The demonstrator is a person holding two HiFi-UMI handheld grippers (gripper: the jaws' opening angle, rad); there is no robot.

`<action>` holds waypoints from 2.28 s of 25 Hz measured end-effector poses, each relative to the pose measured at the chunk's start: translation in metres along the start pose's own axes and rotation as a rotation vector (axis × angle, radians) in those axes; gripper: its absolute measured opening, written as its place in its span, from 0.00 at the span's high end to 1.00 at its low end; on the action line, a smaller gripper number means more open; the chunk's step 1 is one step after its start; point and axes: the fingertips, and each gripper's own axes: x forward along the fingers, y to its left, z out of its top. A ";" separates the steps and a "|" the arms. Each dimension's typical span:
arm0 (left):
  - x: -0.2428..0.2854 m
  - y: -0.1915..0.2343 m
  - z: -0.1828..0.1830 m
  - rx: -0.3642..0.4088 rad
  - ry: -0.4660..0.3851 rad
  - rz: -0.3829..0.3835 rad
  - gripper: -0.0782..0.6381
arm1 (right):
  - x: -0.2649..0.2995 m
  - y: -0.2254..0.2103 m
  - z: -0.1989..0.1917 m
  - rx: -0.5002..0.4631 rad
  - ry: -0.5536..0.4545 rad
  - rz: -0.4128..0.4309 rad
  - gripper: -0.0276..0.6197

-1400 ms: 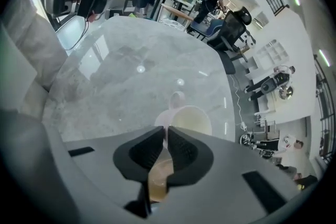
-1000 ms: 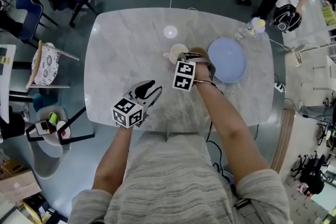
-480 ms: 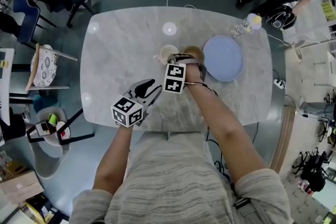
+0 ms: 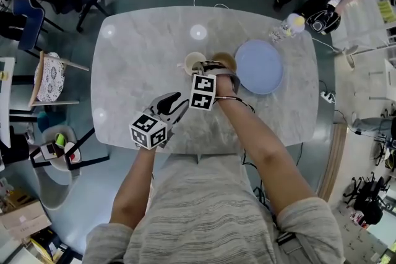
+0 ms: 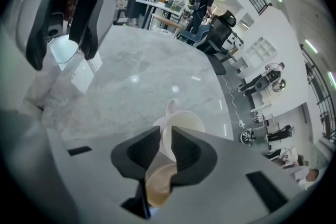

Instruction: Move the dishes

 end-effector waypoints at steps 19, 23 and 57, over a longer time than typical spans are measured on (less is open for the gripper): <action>0.078 -0.072 0.006 0.055 0.033 -0.082 0.66 | -0.087 0.014 -0.097 0.375 -0.218 -0.017 0.79; 0.106 -0.095 0.004 0.066 0.053 -0.101 0.66 | -0.090 0.030 -0.151 0.356 -0.144 -0.003 0.76; 0.167 -0.146 -0.028 0.028 0.082 -0.020 0.66 | -0.043 0.091 -0.285 0.188 0.086 0.198 0.89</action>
